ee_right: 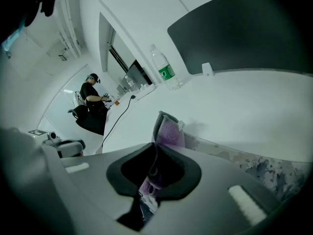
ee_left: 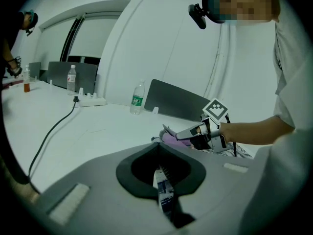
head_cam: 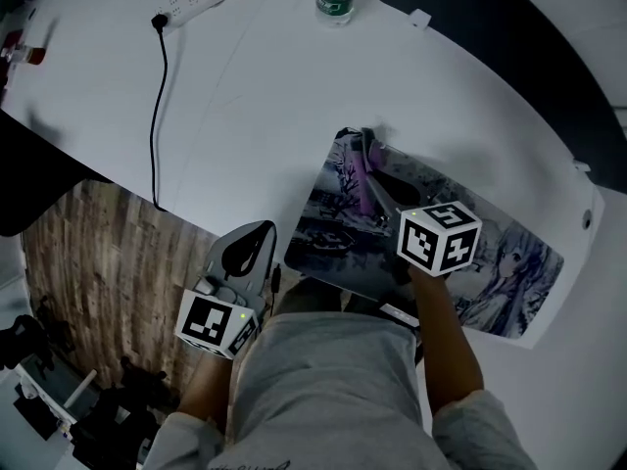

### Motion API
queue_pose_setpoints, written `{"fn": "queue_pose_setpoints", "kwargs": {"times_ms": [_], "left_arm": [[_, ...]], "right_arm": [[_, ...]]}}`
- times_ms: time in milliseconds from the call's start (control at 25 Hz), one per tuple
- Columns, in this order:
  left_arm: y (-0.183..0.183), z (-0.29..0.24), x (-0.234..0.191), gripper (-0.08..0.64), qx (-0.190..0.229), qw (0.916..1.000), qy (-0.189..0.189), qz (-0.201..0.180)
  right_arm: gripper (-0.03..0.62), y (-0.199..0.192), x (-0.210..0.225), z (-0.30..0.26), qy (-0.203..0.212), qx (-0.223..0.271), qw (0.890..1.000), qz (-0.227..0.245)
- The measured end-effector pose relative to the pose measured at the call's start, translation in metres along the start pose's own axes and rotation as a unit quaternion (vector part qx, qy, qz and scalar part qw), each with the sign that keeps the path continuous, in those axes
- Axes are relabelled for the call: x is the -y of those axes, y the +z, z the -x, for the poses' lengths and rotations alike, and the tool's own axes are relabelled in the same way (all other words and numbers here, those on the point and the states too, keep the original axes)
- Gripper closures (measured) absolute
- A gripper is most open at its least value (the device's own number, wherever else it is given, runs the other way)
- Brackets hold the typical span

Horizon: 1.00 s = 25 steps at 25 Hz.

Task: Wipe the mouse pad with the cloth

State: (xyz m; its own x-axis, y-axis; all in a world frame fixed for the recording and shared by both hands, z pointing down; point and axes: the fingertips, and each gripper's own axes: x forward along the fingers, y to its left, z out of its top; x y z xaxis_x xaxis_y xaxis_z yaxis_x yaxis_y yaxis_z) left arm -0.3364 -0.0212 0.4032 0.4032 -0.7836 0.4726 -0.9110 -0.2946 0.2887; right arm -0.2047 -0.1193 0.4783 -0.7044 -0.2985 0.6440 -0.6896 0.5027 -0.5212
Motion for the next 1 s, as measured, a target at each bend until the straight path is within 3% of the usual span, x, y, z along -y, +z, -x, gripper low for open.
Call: {"fn": "queue_pose_setpoints", "kwargs": {"times_ms": [200,560,1000], "left_arm": [[0.006,-0.02,0.04,0.541,-0.007,0.999,-0.037,-0.025],[0.012,-0.069,0.152,0.541,-0.024,0.9887,-0.126,-0.078],[-0.006,-0.119,0.326,0.541,-0.045,0.9664,-0.217,-0.131]], "right_arm": [[0.557,0.0,0.018,0.049,0.01,0.047,0.998,-0.033],[0.557,-0.033,0.1,0.174,-0.056,0.11,0.989,-0.083],[0.557,-0.134,0.24,0.37,-0.181,0.166,0.956,-0.162]]}}
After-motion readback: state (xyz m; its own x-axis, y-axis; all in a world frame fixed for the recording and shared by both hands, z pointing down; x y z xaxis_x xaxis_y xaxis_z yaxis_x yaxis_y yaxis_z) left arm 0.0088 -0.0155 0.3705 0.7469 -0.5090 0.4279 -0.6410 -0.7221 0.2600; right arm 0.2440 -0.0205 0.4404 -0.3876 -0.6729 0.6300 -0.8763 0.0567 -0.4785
